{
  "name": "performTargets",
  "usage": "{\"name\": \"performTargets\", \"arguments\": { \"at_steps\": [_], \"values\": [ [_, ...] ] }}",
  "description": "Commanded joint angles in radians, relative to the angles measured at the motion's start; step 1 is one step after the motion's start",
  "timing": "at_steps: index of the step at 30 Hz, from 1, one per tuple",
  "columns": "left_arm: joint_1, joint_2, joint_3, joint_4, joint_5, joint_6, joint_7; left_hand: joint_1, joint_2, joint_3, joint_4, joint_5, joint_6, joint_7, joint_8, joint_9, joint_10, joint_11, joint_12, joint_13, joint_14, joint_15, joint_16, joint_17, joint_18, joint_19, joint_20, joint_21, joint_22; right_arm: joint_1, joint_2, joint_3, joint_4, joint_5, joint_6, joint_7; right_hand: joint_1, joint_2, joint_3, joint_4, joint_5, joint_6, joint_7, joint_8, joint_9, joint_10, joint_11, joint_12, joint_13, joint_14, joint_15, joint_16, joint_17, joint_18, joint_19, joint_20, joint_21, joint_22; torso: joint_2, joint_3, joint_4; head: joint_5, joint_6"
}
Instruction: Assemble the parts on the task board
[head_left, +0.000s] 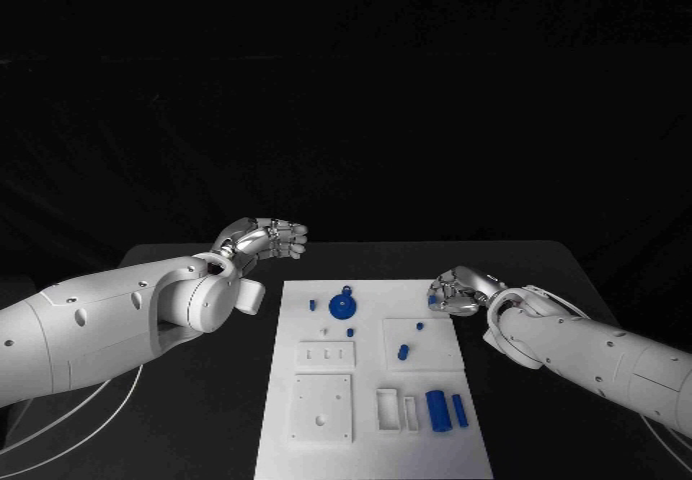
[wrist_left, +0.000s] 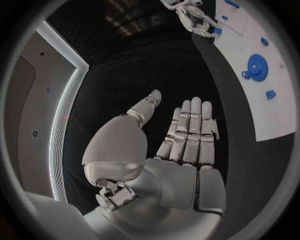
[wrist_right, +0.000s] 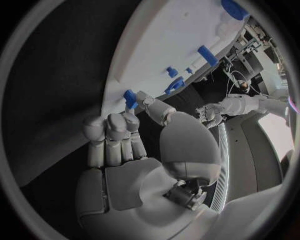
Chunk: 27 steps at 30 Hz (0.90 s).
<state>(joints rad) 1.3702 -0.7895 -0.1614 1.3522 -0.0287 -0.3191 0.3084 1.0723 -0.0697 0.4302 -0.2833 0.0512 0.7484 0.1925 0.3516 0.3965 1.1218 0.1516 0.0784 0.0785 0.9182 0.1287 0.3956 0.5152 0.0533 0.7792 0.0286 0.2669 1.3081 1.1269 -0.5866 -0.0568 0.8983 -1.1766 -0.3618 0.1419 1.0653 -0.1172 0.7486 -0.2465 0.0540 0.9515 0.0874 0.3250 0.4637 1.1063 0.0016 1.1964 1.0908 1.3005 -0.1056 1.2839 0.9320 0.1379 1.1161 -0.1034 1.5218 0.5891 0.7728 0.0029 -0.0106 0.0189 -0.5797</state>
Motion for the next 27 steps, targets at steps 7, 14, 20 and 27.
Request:
{"name": "performTargets", "arguments": {
  "at_steps": [7, 14, 20, 27],
  "values": [
    [0.001, 0.001, 0.001, 0.004, -0.003, 0.013, 0.01, -0.004, 0.002, 0.007, 0.0, 0.002, 0.006, 0.006, -0.004, 0.0, -0.001, 0.003, -0.005, -0.001, 0.005, 0.002, -0.004, 0.001, 0.009, -0.008, 0.001, 0.004, 0.021, -0.012, 0.008, -0.003, -0.004, -0.11, -0.054, -0.003, -0.003, 0.006, 0.006, 0.002, -0.003, 0.034, 0.02, 0.006, 0.005, 0.001, -0.007, 0.002, -0.002, -0.001, -0.008, -0.006, 0.002, 0.124, 0.004, -0.006, -0.004, 0.002, 0.0, 0.0001, -0.0005, -0.001, -0.002],
    [0.001, 0.001, 0.001, 0.005, -0.003, 0.013, 0.008, -0.004, 0.004, 0.008, 0.0, 0.003, 0.007, 0.005, -0.004, 0.001, 0.0, 0.003, -0.005, -0.001, 0.006, 0.002, -0.004, 0.001, 0.009, -0.008, 0.001, 0.004, 0.021, -0.015, 0.013, -0.006, -0.01, -0.155, -0.068, -0.005, -0.01, 0.001, 0.006, 0.008, -0.001, 0.035, 0.019, 0.006, 0.006, 0.001, -0.008, 0.001, -0.002, -0.001, -0.009, -0.007, 0.002, 0.124, 0.005, -0.006, -0.005, 0.003, 0.0, -0.0001, 0.0002, -0.002, -0.004],
    [0.001, 0.001, 0.001, 0.005, -0.003, 0.012, 0.008, -0.004, 0.006, 0.008, 0.001, 0.002, 0.008, 0.005, -0.003, 0.001, 0.001, 0.002, -0.004, -0.001, 0.007, 0.002, -0.003, 0.002, 0.009, -0.007, 0.001, 0.005, 0.021, -0.022, 0.019, -0.008, -0.019, -0.173, -0.078, -0.006, -0.013, -0.003, 0.007, 0.011, 0.0, 0.036, 0.018, 0.006, 0.007, 0.002, -0.009, 0.0, -0.003, 0.0, -0.01, -0.007, 0.003, 0.124, 0.006, -0.006, -0.006, 0.003, 0.0, 0.0001, 0.0, -0.002, -0.004],
    [0.001, 0.001, 0.001, 0.004, -0.003, 0.012, 0.008, -0.005, 0.005, 0.007, 0.001, 0.002, 0.008, 0.005, -0.003, 0.001, 0.001, 0.002, -0.005, -0.001, 0.008, 0.002, -0.003, 0.002, 0.009, -0.007, 0.001, 0.005, 0.021, -0.025, 0.023, -0.008, -0.025, -0.174, -0.082, -0.006, -0.014, -0.005, 0.009, 0.013, 0.001, 0.036, 0.018, 0.006, 0.007, 0.002, -0.009, -0.001, -0.003, 0.0, -0.011, -0.008, 0.003, 0.124, 0.007, -0.007, -0.007, 0.003, 0.0, -0.0001, 0.0, -0.003, -0.004]
  ]
}}
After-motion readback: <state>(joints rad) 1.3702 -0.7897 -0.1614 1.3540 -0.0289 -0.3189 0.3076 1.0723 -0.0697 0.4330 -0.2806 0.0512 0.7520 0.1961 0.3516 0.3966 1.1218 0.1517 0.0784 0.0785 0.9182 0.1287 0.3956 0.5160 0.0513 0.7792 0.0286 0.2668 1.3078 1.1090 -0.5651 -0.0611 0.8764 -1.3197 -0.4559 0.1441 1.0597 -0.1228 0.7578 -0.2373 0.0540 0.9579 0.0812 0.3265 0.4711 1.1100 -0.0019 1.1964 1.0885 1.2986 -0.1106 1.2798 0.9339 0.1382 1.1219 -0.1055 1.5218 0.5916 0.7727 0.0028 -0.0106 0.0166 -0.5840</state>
